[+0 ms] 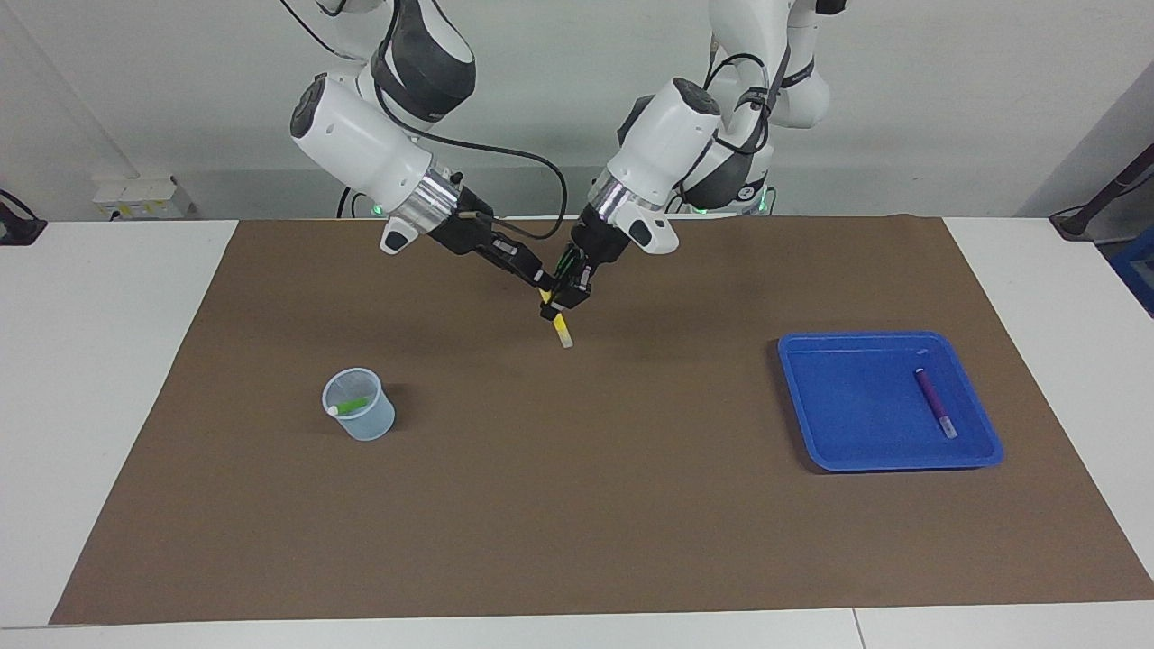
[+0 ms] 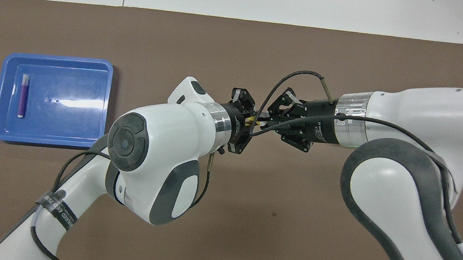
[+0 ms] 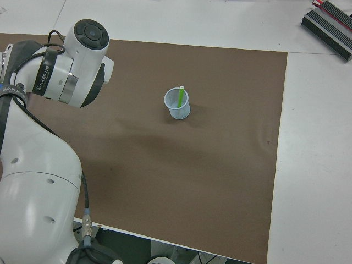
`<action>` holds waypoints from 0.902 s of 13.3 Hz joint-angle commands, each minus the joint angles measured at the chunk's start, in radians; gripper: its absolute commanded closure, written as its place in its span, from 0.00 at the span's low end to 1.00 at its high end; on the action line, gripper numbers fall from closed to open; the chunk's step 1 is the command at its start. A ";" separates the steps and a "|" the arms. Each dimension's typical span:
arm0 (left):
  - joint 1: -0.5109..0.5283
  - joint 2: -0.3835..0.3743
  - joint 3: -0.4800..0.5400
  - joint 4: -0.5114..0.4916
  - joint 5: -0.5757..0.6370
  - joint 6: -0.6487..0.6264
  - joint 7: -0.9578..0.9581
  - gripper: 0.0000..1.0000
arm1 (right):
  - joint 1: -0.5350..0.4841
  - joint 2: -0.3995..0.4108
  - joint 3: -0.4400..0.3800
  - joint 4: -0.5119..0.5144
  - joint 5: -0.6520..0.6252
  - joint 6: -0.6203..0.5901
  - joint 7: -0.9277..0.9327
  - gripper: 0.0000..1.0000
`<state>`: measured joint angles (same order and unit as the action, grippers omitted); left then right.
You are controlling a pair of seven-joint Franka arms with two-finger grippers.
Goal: Right arm passes pens to left for tray arrangement
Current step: 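Grasp the yellow pen with the left gripper and open the right gripper, then lower the yellow pen into the blue tray while the right gripper returns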
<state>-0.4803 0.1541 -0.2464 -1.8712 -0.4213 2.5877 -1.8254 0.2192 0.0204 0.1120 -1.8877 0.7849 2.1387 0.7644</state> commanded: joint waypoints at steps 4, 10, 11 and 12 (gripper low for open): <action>-0.001 -0.008 0.013 0.004 0.001 -0.047 0.015 1.00 | -0.061 -0.014 -0.005 0.030 -0.068 -0.093 -0.075 0.00; 0.121 -0.018 0.022 0.044 0.033 -0.323 0.301 1.00 | -0.156 -0.042 -0.006 0.017 -0.462 -0.258 -0.527 0.00; 0.147 -0.021 0.022 0.049 0.056 -0.368 0.348 1.00 | -0.179 -0.046 -0.008 -0.005 -0.517 -0.258 -0.621 0.00; 0.170 -0.022 0.022 0.050 0.088 -0.401 0.398 1.00 | -0.226 -0.040 -0.006 -0.011 -0.548 -0.260 -0.740 0.00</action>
<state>-0.3500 0.1472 -0.2214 -1.8286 -0.3799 2.2639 -1.5048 0.0558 0.0027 0.0967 -1.8477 0.3013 1.8761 0.2079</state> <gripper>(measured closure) 0.815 0.000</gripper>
